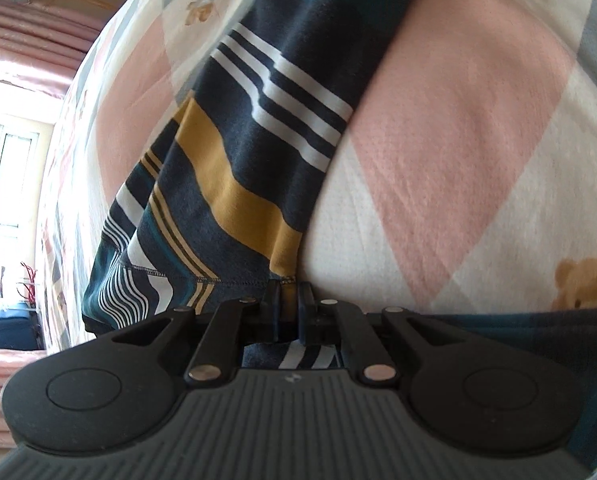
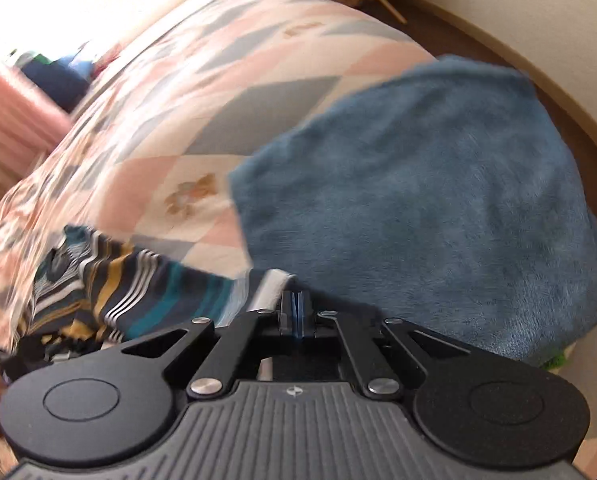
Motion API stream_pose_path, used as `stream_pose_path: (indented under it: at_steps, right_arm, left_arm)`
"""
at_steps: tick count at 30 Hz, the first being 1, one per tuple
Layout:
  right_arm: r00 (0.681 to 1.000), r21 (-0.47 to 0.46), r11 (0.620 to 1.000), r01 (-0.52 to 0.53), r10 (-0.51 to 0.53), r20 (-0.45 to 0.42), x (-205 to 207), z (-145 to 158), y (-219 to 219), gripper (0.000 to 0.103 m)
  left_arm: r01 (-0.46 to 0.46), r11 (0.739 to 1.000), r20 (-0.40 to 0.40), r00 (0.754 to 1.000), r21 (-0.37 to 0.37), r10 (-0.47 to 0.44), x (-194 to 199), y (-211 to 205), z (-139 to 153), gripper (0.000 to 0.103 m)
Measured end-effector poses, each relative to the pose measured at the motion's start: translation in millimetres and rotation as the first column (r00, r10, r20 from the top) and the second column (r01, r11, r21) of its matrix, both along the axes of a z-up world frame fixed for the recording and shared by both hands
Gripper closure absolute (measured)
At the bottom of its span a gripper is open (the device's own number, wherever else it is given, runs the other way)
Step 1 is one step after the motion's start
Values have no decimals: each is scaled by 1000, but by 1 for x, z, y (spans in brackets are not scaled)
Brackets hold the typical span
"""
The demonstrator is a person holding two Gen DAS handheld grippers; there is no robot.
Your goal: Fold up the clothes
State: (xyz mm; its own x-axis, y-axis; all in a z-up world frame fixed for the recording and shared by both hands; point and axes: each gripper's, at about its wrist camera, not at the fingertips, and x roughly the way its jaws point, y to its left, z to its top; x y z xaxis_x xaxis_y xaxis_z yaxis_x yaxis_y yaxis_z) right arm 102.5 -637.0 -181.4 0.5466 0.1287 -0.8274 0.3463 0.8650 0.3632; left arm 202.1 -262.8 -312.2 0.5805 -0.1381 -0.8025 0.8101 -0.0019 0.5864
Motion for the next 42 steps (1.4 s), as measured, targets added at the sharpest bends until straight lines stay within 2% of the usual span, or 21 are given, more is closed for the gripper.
stream_pose_path:
  at_steps: [3, 7, 9, 10, 13, 14, 15, 16, 18, 21, 23, 26, 27, 28, 30, 32, 35, 36, 39, 41, 42]
  right_arm:
    - [996, -164, 984, 74, -81, -32, -11, 15, -6, 103]
    - [992, -197, 977, 83, -100, -81, -4, 4, -7, 100]
    - [999, -189, 981, 48, -50, -4, 0, 10, 14, 90]
    - [999, -170, 985, 25, -19, 42, 1, 14, 29, 78]
    - [992, -143, 986, -81, 95, 87, 4, 7, 82, 66]
    - [993, -163, 982, -100, 108, 42, 7, -1, 98, 61]
    - [993, -184, 976, -117, 118, -9, 10, -10, 113, 61]
    - [992, -184, 975, -121, 114, -48, 10, -18, 127, 60]
    - [989, -100, 985, -143, 138, -50, 4, -24, 155, 60]
    - [975, 20, 976, -216, 217, -46, -6, -33, 210, 59]
    - [964, 92, 963, -252, 258, -64, -12, -41, 249, 59]
    - [952, 166, 950, -263, 283, -116, -29, -54, 301, 58]
    - [951, 178, 952, -250, 276, -140, -39, -58, 315, 54]
    - [950, 178, 955, -238, 267, -162, -47, -63, 326, 51]
    - [953, 161, 966, -201, 231, -194, -66, -69, 342, 42]
    - [958, 142, 978, -152, 181, -221, -85, -75, 356, 36]
    - [971, 125, 991, -51, 78, -225, -106, -87, 370, 32]
    - [974, 123, 992, -15, 42, -223, -112, -90, 374, 31]
    - [976, 121, 990, 72, -45, -215, -127, -97, 384, 31]
    - [972, 126, 988, 94, -63, -228, -132, -99, 389, 31]
    - [969, 122, 988, 96, -64, -239, -134, -99, 391, 31]
  left_arm:
    - [-3, 1000, -13, 1000, -17, 3, 4, -4, 4, 97]
    - [-7, 999, -30, 1000, -40, 6, 9, -9, 10, 97]
    - [-33, 995, -74, 997, -94, 26, 7, -12, 19, 96]
    - [-59, 989, -120, 992, -138, 42, 4, -14, 28, 96]
    - [-169, 954, -227, 967, -248, 112, -12, -14, 54, 88]
    - [-226, 933, -274, 950, -281, 148, -18, -10, 61, 83]
    - [-290, 909, -319, 928, -300, 191, -24, -3, 68, 82]
    - [-354, 881, -365, 902, -315, 232, -30, 4, 75, 82]
    - [-472, 821, -427, 846, -321, 319, -40, 32, 88, 80]
    - [-649, 701, -493, 732, -297, 470, -60, 104, 99, 80]
    - [-737, 631, -493, 654, -243, 574, -64, 159, 100, 80]
    - [-812, 562, -450, 567, -160, 690, -75, 246, 97, 79]
    - [-835, 532, -442, 533, -139, 722, -78, 275, 98, 74]
    - [-861, 494, -442, 493, -122, 749, -79, 303, 98, 71]
    - [-910, 402, -460, 402, -103, 792, -82, 357, 95, 67]
    - [-950, 300, -519, 302, -90, 800, -86, 413, 92, 64]
    - [-989, 141, -650, 141, -52, 747, -89, 483, 79, 61]
    - [-994, 106, -698, 103, -39, 708, -91, 498, 73, 59]
    - [-998, 66, -765, 31, 16, 643, -98, 522, 51, 56]
    - [-999, 28, -817, -14, 36, 576, -104, 530, 41, 56]
    - [-999, 21, -837, -24, 43, 546, -106, 532, 38, 59]
